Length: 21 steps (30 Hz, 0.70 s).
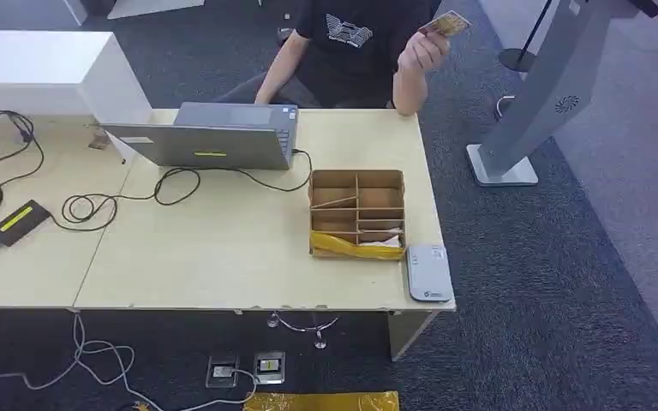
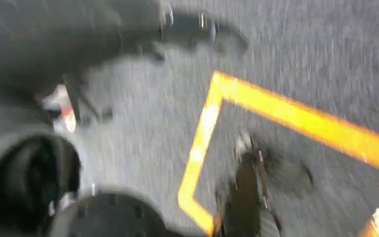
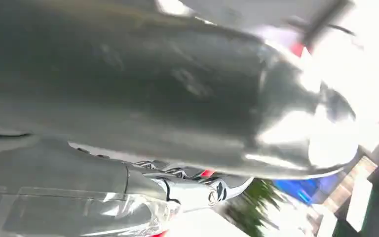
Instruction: Pass the card to the sensor for recognition and then transmit it.
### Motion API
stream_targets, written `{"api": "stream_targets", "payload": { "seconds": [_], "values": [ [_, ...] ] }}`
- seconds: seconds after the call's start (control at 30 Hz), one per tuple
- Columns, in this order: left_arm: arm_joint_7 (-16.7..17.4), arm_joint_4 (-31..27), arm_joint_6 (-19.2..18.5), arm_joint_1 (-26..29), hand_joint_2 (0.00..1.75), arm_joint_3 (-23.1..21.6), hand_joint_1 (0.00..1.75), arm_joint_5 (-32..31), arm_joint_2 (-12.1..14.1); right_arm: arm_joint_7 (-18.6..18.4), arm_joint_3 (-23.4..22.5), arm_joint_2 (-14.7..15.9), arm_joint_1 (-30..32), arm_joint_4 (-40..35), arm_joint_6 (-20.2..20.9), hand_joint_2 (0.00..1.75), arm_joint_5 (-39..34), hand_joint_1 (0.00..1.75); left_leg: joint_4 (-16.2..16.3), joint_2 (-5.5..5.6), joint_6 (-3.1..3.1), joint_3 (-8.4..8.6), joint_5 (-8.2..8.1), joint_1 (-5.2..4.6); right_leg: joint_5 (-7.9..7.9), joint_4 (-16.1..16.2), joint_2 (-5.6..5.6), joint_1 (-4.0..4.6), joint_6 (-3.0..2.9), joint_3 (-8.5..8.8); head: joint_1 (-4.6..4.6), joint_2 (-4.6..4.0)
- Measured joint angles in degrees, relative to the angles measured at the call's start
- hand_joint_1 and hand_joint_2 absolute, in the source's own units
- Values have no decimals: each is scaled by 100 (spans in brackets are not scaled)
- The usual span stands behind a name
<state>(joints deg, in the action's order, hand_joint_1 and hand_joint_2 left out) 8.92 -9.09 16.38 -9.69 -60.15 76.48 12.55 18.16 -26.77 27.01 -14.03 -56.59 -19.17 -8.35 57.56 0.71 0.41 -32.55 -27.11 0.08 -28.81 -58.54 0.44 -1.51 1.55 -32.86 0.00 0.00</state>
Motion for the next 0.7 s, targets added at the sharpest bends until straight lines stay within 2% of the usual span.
{"api": "stream_targets", "payload": {
  "seconds": [0.13, 0.23, 0.3, 0.4, 0.53, 0.57, 0.7],
  "values": [
    [11, 2, -283, -3, 0, -59, 0, -144, 85, 172, 20, 577, -1161, 238, 2, 0, 192, 0, 1, -8, 1, 0, 4, -4, 6, -1, 10, -4, 4, -2, 2, 0],
    [-28, 4, -516, -4, 0, -153, 0, -217, 181, 391, 122, 1069, -2384, 921, 52, 0, 476, 0, 1, -6, 1, -2, 7, -8, 7, -2, 3, -7, 5, -6, 2, 0],
    [-39, 4, -582, 6, 0, -195, 0, -225, 216, 481, 232, 1363, -2983, 1389, 44, 0, 542, 0, 1, 18, 1, -6, 7, 3, 4, 0, -24, 5, 4, 3, 7, 0],
    [-48, 9, -591, 14, 0, -289, 0, -228, 243, 549, 376, 1653, -3492, 2034, 42, 0, 538, 0, 1, 23, 1, -14, 6, 2, 2, 0, -32, 4, 4, 0, 5, 0],
    [-55, 9, -613, 12, 0, -334, 0, -263, 265, 579, 483, 1880, -3737, 2489, 39, 0, 538, 0, 1, 22, 0, -17, 5, 2, 1, 0, -32, 3, 3, -5, 0, 0],
    [-57, 9, -615, 11, 0, -337, 0, -265, 269, 579, 507, 1918, -3766, 2538, 39, 175, 538, 0, 1, 21, 0, -17, 5, 2, 1, 0, -32, 4, 3, -5, 2, 0],
    [-72, 9, -621, 7, 0, -389, 0, -267, 275, 520, 538, 2020, -3845, 2721, 131, 175, 549, 0, 0, 21, 0, -16, 5, 3, 1, 0, -32, 5, 2, -5, 0, 0]
  ]
}}
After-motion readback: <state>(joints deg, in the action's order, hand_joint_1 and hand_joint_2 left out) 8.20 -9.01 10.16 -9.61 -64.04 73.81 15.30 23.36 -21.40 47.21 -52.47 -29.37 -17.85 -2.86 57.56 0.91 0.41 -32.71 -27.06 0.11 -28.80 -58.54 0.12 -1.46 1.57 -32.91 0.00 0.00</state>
